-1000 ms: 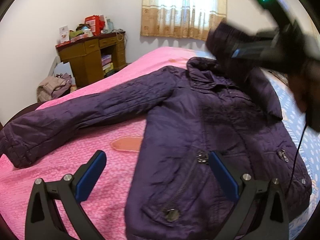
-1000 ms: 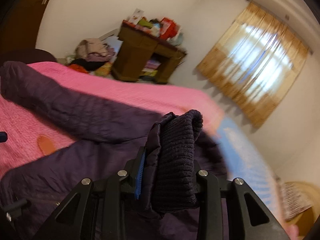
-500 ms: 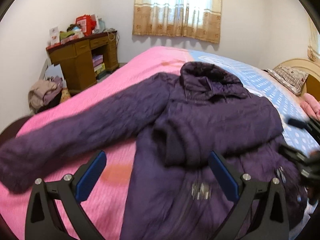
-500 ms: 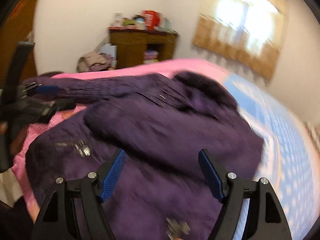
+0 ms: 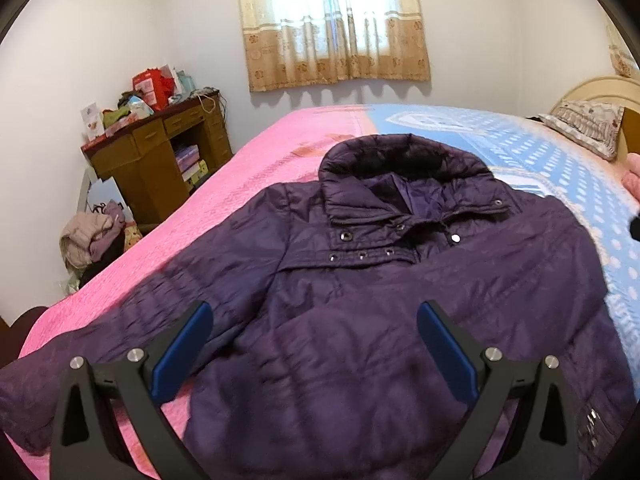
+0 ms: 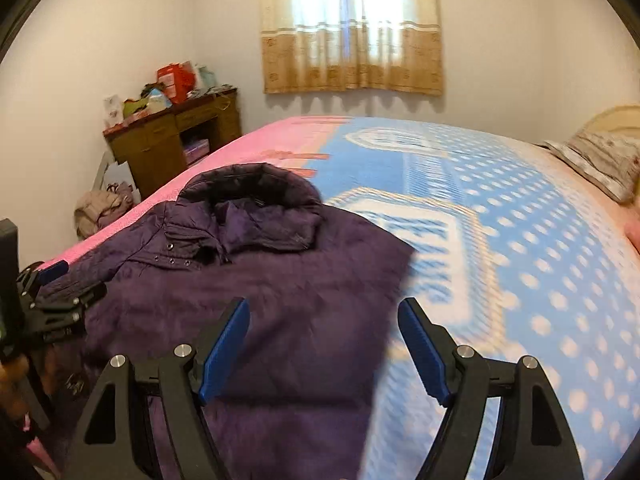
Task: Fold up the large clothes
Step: 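Release the sleeve with the right gripper and smooth it flat on the body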
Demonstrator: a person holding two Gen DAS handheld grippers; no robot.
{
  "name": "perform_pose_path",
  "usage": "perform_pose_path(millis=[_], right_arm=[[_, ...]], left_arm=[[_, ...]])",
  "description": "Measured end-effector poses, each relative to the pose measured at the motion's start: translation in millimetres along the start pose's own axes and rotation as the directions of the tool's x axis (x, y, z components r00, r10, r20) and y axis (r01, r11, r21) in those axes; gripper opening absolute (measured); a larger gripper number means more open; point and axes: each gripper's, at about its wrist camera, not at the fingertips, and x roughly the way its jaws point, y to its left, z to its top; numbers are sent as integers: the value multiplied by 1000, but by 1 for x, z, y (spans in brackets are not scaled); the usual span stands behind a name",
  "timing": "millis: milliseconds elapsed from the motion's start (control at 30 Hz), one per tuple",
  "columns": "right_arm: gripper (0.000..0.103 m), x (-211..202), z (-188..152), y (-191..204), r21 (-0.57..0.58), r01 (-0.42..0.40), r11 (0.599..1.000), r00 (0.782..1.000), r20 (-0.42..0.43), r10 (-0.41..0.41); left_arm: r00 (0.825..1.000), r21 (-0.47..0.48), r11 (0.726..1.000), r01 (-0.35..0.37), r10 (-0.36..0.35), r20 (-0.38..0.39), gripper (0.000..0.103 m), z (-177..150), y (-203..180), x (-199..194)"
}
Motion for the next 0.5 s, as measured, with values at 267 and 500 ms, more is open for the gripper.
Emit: perform_pose_path(millis=[267,500], right_arm=[[77,102,-8,23,-66,14,998,992,-126,-22],[78,127,-27,15,-28,4,1000,982,-189,-9]], left_arm=[[989,26,999,-35,39,-145,103,-10,-9,60],[967,-6,999,-33,30,-254,103,-16,-4,77]])
